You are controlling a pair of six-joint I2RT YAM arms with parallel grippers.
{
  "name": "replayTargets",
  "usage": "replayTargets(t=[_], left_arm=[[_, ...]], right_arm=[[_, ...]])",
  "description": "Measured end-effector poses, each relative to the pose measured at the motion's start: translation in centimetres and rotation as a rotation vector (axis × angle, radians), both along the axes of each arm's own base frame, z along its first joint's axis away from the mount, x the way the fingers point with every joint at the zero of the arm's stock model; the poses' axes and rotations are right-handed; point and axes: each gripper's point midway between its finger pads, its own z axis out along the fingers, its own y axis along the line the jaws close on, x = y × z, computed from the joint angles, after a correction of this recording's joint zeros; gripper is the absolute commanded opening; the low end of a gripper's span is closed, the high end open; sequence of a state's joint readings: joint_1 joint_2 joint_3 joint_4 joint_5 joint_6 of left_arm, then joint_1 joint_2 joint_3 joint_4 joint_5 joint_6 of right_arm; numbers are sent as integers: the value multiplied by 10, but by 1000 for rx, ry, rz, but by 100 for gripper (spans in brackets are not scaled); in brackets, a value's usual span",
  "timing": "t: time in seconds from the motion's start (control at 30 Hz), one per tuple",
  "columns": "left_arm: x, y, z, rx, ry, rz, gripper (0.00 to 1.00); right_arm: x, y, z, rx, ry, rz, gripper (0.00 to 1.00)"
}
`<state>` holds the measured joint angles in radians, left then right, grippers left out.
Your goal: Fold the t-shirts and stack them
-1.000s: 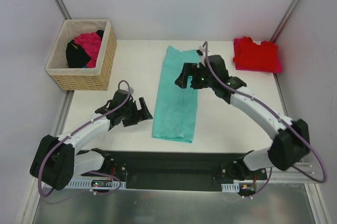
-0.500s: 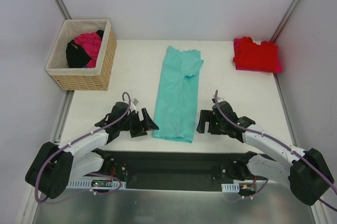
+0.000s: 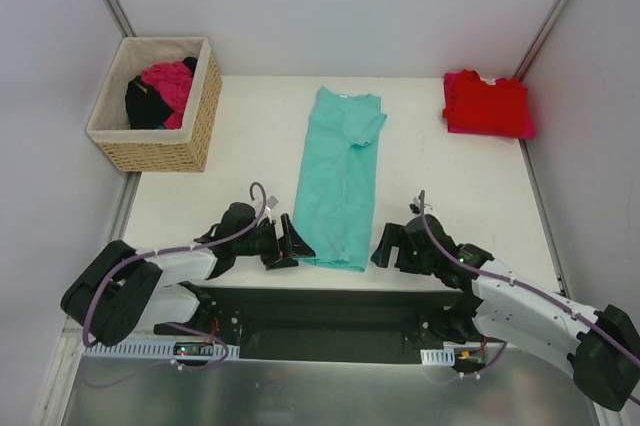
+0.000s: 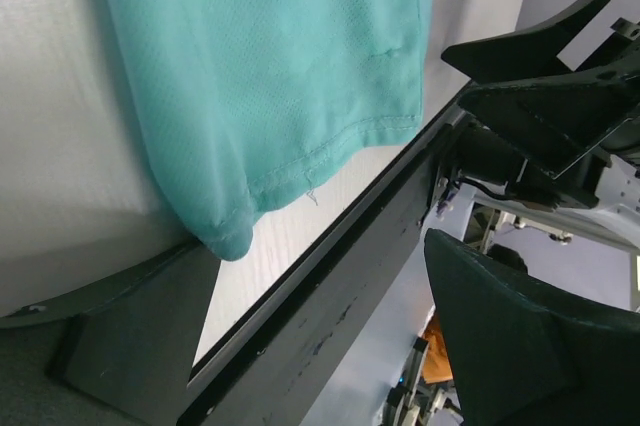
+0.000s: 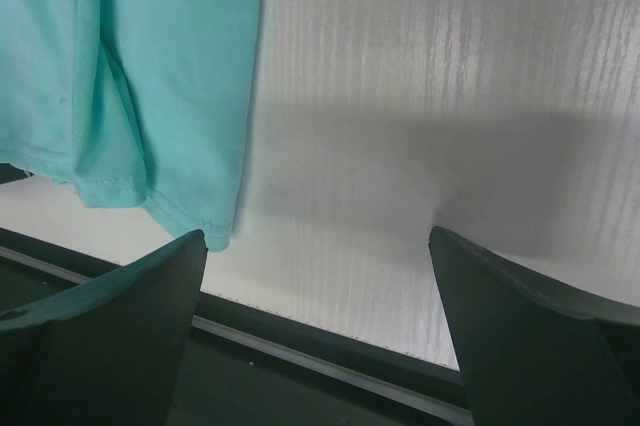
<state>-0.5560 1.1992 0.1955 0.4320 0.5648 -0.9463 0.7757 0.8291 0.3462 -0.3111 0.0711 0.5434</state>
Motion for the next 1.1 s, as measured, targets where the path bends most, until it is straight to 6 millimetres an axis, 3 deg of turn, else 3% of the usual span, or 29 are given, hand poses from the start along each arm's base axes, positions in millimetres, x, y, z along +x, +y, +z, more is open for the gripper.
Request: replayTargets(t=[0.37, 0.8, 0.9, 1.1], left_arm=[[6, -13, 0, -58, 3, -31, 83], [5, 13, 3, 107, -64, 12, 78], [5, 17, 1, 130, -62, 23, 75], [10, 22, -8, 173, -54, 52, 60]], right_arm=[[6, 14, 2, 53, -31, -48, 99], [14, 31, 2, 77, -44, -48, 94], [15, 38, 2, 76, -42, -34, 93], [12, 41, 3, 77, -43, -20, 93]])
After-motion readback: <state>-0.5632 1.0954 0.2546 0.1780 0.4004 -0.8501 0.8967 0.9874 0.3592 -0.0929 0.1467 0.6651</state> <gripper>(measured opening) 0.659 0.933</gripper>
